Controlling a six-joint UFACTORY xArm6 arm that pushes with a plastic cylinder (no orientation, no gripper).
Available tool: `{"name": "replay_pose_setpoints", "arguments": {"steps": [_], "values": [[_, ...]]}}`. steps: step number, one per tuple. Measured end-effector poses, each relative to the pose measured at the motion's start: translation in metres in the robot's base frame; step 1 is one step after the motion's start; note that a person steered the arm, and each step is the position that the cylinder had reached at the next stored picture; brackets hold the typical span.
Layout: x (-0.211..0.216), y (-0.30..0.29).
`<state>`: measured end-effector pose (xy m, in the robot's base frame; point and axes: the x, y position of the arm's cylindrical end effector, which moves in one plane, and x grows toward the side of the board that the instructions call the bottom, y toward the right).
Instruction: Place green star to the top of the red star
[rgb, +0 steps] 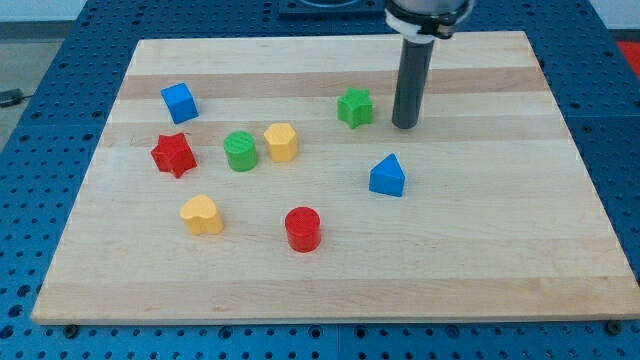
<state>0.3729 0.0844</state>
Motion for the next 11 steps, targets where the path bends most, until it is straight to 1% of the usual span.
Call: {"name": "replay_pose_setpoints", "arguments": {"steps": [3,5,6,8,11], "values": [[-0.012,-0.032],[-0.016,-0.073],[-0.019,-0.082],[-0.035,-0.082],[-0.058,-0.099]]}}
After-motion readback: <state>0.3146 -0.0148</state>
